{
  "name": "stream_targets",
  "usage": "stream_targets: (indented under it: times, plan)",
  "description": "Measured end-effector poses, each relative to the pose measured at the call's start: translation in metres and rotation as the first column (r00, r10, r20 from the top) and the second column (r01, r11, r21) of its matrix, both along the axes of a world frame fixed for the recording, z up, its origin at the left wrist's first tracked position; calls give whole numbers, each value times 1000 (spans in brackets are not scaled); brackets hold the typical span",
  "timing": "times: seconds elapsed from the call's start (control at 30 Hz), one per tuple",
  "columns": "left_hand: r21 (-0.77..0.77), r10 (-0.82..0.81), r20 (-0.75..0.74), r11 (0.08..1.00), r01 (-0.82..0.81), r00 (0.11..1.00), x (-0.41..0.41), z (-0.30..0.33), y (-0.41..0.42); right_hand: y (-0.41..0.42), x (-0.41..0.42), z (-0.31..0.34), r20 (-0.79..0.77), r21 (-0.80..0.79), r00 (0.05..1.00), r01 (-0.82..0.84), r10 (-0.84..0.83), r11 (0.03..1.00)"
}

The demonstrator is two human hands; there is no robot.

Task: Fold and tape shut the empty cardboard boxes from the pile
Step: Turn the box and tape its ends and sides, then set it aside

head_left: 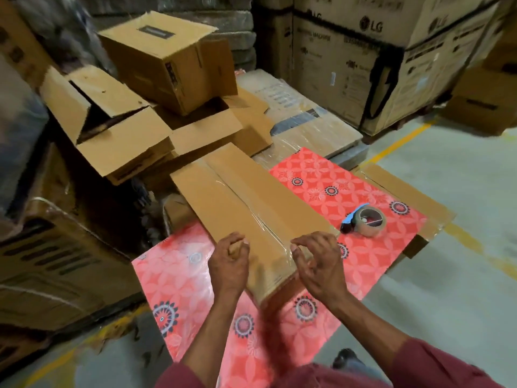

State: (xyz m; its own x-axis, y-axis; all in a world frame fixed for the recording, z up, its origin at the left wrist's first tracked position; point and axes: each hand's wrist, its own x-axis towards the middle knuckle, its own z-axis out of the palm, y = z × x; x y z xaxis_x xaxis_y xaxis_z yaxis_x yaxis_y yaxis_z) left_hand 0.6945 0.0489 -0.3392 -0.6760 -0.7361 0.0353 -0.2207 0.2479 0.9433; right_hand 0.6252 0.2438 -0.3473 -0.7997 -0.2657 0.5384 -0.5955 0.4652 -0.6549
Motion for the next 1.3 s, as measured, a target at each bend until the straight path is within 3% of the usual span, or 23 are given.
stream_targets:
  times: [0.2,0.4,0.57,0.73,1.03,1.3]
  plan:
    - [115,256,110,957,-268,960,-18,18,-30,-11,-79,37,166,-1,980,-114,113,993]
    - [215,288,271,912,-350,918,-42,25,-41,-45,-156,53,442,84,875,-259,197,962]
    - [282,354,365,840,-464,861,-73,22,-44,-70,-219,40,616,140,758,-376,217,916]
    - [252,417,454,788,-562,787,-110,-5,-60,-88,-253,10,803,81,538,-524,256,848]
    - [173,559,475,698,-695,680,-115,39,2,-53,-236,4,803,-37,469,-577,368,816]
    - [205,565,259,761,-616,784,-103,88,72,7,-242,55,692,-73,569,-556,444,828]
